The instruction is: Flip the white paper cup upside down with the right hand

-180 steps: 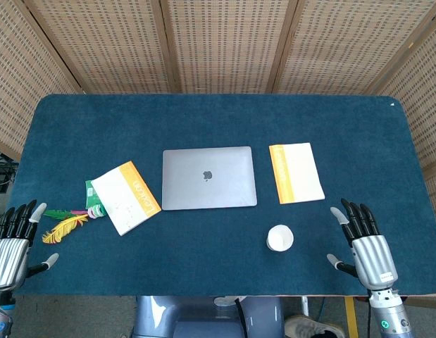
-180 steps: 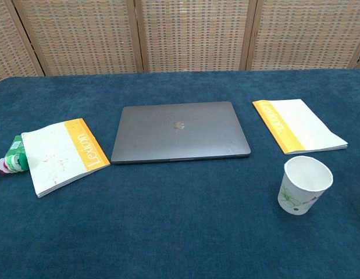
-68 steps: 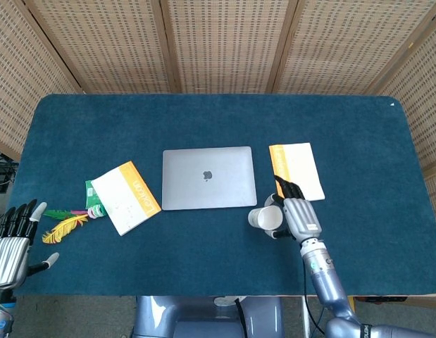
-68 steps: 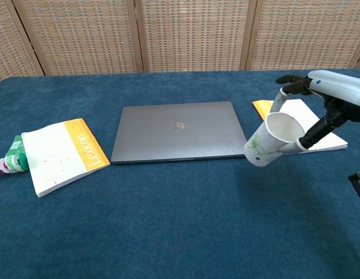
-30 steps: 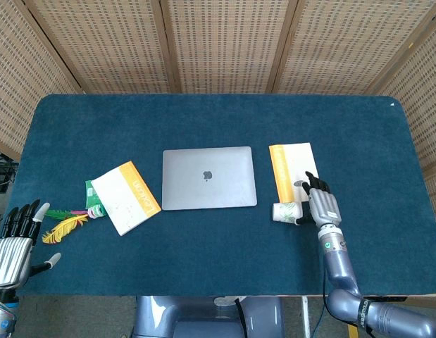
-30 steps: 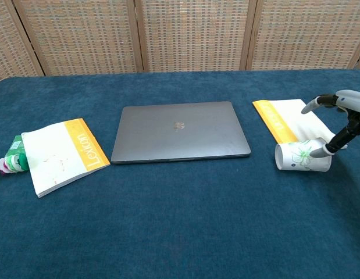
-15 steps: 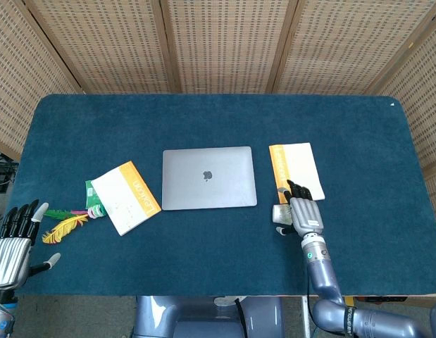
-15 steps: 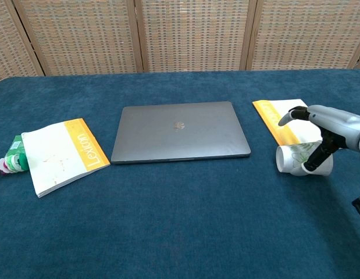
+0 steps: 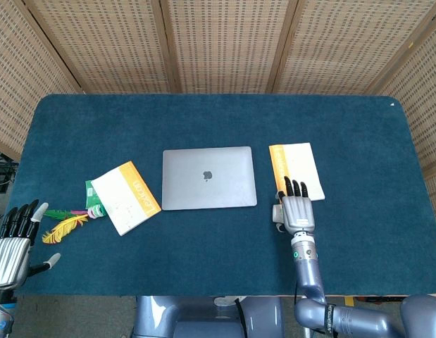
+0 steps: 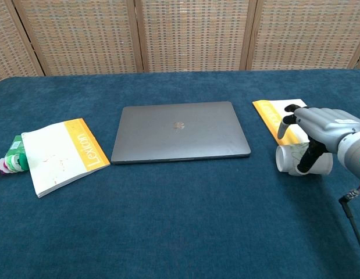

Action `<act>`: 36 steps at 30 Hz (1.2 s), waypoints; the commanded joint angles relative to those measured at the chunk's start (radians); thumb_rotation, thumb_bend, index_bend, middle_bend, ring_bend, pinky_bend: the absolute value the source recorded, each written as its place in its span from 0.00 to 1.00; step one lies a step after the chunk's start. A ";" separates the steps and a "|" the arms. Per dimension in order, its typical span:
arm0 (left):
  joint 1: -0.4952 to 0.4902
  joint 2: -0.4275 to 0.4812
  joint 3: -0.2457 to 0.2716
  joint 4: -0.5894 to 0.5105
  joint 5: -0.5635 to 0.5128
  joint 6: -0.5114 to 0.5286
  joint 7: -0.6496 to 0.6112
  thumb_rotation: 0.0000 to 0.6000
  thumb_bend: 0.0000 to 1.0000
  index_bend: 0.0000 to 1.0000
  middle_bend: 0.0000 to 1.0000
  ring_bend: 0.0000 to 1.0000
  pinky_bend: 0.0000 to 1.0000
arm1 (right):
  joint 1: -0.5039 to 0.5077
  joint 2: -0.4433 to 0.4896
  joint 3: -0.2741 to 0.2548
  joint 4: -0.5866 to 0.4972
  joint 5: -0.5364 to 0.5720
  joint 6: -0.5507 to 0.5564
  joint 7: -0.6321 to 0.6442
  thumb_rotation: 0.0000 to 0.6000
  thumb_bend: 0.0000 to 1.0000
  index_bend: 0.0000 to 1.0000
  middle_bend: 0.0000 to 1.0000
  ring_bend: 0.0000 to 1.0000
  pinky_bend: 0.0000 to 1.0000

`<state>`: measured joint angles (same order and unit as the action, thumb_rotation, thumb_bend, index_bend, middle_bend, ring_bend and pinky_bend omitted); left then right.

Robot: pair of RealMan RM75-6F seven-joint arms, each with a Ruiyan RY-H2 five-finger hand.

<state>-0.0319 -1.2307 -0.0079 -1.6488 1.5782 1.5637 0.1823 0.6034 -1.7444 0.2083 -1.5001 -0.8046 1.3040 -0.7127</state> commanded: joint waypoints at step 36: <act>0.001 -0.005 0.002 -0.001 0.002 0.000 0.012 1.00 0.06 0.00 0.00 0.00 0.00 | -0.121 0.164 0.174 -0.223 -0.019 -0.242 0.618 1.00 0.23 0.53 0.04 0.00 0.00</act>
<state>-0.0312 -1.2353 -0.0055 -1.6497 1.5804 1.5634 0.1945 0.5215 -1.6600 0.3181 -1.6417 -0.8643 1.1875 -0.2694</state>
